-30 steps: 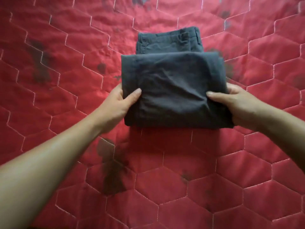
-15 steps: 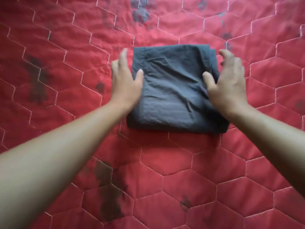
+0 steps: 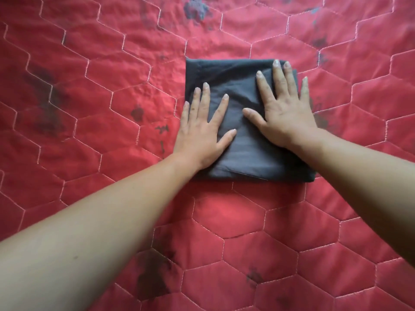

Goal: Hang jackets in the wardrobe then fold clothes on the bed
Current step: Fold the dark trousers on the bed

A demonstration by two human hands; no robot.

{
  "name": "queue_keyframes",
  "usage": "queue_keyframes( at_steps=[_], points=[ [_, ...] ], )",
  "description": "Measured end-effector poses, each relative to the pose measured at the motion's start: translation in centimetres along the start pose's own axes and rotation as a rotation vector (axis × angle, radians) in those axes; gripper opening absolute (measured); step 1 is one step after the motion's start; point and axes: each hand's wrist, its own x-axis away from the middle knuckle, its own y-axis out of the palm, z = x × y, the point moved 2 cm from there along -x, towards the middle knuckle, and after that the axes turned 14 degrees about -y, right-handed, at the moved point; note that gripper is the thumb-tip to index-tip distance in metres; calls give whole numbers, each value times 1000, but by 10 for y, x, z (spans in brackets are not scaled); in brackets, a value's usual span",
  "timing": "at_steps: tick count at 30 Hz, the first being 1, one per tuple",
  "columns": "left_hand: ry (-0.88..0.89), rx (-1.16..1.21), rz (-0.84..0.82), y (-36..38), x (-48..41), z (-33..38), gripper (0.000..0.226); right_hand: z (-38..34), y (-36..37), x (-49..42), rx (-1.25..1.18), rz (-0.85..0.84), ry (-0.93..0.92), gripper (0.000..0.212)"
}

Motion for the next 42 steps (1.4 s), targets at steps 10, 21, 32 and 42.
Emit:
queue_keyframes(
  at_steps=[10, 21, 32, 42],
  points=[
    [-39, 81, 11, 26, 48, -29, 73, -11, 38, 87, 83, -10, -82, 91],
    [20, -4, 9, -28, -82, 2, 74, 12, -13, -35, -59, 41, 72, 79],
    [87, -124, -99, -11, 28, -20, 77, -48, 11, 66, -81, -112, -12, 88],
    [-44, 292, -750, -34, 101, -42, 36, -72, -11, 142, -676, -506, 135, 42]
  ],
)
